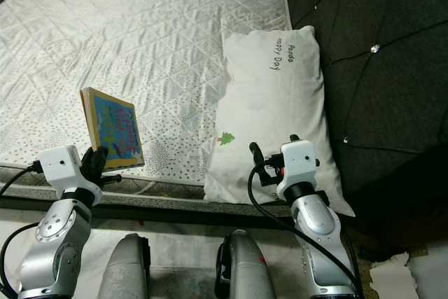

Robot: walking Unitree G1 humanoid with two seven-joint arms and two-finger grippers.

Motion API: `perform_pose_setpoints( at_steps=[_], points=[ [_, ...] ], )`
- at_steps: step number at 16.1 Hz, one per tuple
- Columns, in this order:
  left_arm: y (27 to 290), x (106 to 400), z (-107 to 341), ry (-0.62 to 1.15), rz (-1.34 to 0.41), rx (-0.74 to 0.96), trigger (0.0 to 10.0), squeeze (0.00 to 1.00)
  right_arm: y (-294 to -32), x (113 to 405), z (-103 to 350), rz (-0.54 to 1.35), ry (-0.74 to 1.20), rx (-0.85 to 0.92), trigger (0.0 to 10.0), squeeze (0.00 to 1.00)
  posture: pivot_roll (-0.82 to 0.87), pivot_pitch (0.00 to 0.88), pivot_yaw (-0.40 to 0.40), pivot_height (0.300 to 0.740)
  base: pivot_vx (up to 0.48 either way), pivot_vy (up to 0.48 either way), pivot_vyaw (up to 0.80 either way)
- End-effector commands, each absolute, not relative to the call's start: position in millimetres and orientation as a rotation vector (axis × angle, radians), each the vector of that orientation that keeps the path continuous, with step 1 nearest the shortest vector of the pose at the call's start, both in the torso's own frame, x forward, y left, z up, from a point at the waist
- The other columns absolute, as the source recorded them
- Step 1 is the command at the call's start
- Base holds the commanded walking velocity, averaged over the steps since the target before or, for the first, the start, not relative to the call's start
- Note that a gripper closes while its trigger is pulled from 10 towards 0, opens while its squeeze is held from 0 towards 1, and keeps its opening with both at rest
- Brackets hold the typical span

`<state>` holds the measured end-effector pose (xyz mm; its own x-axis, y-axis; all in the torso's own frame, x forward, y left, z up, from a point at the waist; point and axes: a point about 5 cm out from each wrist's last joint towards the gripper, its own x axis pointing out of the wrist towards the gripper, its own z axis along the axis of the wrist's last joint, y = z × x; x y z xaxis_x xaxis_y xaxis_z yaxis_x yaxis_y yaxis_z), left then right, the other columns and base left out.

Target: Clean up the room

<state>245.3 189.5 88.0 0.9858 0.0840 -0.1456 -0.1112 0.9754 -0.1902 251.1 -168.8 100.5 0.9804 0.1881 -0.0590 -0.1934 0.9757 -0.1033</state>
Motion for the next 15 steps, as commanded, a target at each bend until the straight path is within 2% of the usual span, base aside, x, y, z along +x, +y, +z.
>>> perform_pose_setpoints(
  at_steps=[1, 2, 6, 15],
  points=[
    [190.7, 245.8, 94.2, 0.11, 0.098, -0.195, 10.0, 0.0, -169.4, 249.4, 98.9, 0.192, 0.057, -0.108, 10.0, 0.0, 0.01, 0.168, -0.061, 0.671, 0.0, 0.0, 0.0],
    [190.7, 245.8, 94.2, 0.11, 0.098, -0.195, 10.0, 0.0, -169.4, 249.4, 98.9, 0.192, 0.057, -0.108, 10.0, 0.0, 0.01, 0.168, -0.061, 0.671, 0.0, 0.0, 0.0],
    [191.0, 246.0, 93.8, 0.113, 0.101, -0.199, 10.0, 0.0, -169.4, 249.2, 99.0, 0.194, 0.057, -0.108, 10.0, 0.0, 0.01, 0.171, -0.063, 0.625, 0.0, 0.0, 0.0],
    [191.6, 247.4, 94.2, 0.108, 0.109, -0.202, 10.0, 0.0, -168.6, 250.0, 98.9, 0.201, 0.058, -0.11, 10.0, 0.0, 0.01, 0.17, -0.064, 0.625, 0.0, 0.0, 0.0]
  ],
)
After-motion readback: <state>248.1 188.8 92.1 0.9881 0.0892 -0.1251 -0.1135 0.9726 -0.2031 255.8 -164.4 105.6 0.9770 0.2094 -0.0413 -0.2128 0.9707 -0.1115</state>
